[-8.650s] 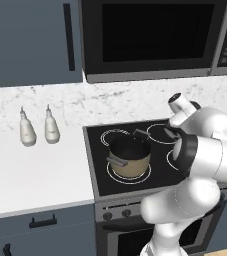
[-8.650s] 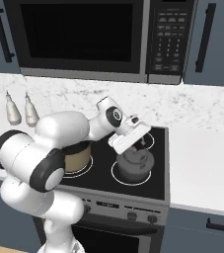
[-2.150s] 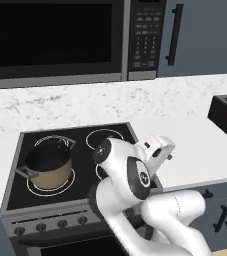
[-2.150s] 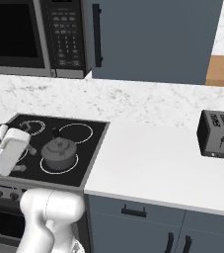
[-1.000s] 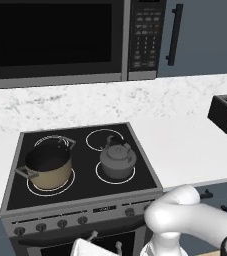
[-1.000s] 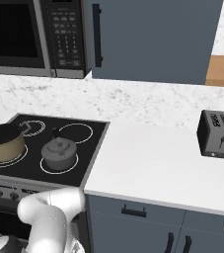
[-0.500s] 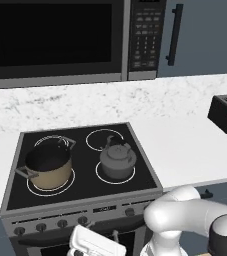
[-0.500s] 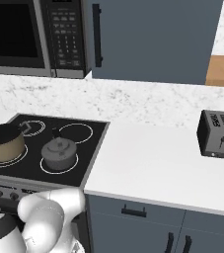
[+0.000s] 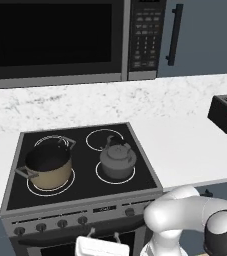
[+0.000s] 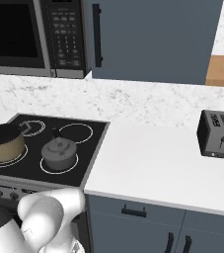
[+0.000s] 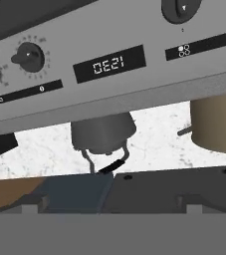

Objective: Pick the kettle from the counter and place it on a stove burner. Then turn the burner on.

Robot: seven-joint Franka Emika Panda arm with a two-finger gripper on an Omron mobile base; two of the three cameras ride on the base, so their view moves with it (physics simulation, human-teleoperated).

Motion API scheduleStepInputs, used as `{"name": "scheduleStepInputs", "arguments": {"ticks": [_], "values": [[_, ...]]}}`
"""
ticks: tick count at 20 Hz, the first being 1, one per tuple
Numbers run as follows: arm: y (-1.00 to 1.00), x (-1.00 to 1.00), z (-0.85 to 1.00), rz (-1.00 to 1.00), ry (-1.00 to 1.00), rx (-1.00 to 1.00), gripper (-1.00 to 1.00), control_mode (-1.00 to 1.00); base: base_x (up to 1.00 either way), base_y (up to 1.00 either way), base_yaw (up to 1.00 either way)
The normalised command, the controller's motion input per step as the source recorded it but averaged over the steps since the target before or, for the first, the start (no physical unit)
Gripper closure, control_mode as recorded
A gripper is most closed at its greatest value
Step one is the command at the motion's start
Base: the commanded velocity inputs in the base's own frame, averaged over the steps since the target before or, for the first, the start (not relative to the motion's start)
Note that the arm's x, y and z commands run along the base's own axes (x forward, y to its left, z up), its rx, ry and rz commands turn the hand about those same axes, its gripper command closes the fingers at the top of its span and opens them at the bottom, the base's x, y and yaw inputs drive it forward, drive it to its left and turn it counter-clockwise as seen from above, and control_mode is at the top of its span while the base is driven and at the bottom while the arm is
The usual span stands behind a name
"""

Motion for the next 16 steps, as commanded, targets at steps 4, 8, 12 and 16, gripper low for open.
{"name": "scheduleStepInputs", "arguments": {"ticks": [4,8,12,16], "values": [[0.04,0.31,-0.01,0.01,0.0,-0.02,-1.0,-1.0,0.0,0.0,0.0],[0.23,0.34,-0.01,0.0,0.1,-0.19,-1.0,-1.0,0.0,0.0,0.0],[0.16,0.1,-0.04,0.0,0.08,-0.12,-1.0,-1.0,0.0,0.0,0.0],[0.13,0.24,-0.22,0.0,0.05,-0.12,-1.0,-1.0,0.0,0.0,0.0]]}}
